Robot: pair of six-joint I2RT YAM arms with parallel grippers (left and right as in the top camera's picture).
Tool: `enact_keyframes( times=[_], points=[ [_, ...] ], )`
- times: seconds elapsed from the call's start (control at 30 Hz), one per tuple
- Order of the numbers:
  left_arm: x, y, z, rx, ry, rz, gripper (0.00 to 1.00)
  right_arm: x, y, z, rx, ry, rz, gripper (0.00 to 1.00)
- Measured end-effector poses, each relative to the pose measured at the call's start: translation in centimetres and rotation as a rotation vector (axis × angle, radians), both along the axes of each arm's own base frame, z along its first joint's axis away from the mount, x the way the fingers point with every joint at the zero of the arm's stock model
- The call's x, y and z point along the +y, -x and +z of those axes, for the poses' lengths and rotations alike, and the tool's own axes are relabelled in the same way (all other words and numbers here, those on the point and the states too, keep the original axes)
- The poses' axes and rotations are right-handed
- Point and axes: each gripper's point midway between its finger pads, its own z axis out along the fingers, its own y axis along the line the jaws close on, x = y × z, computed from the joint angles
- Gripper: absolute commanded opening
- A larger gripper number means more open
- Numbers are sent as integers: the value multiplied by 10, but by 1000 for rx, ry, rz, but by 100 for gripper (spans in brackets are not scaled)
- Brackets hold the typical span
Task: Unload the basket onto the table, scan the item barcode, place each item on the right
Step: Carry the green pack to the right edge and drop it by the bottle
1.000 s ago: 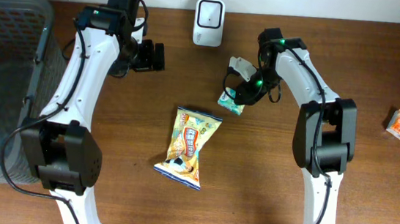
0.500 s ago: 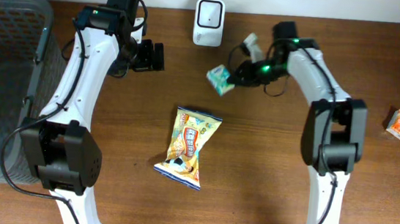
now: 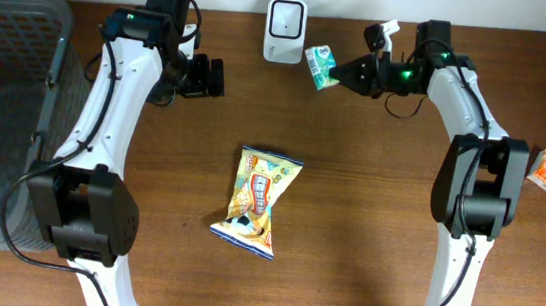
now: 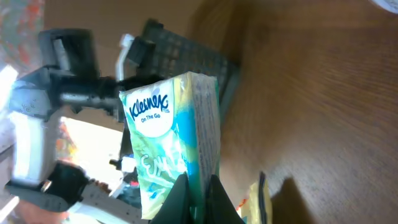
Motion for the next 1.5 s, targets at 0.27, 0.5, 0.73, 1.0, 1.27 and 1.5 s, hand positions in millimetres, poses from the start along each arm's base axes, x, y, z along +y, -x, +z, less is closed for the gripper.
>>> enact_keyframes(
  times=[0.27,0.5,0.73,1.0,1.27,1.5],
  points=[
    [0,0,0,0,0,0,99,1,-79,-50,-90,650,-373,4],
    [0,0,0,-1,0,0,99,71,-137,8,-831,1208,-683,4],
    [0,0,0,0,0,0,99,52,-142,-14,-943,1486,-652,4],
    [0,0,0,0,0,0,99,-47,-127,-24,-544,1599,-887,4],
    [0,0,0,-1,0,0,99,-371,-4,-33,325,1854,-1187,4],
    [0,0,0,0,0,0,99,-476,75,-58,670,1719,-1280,20]
  ],
)
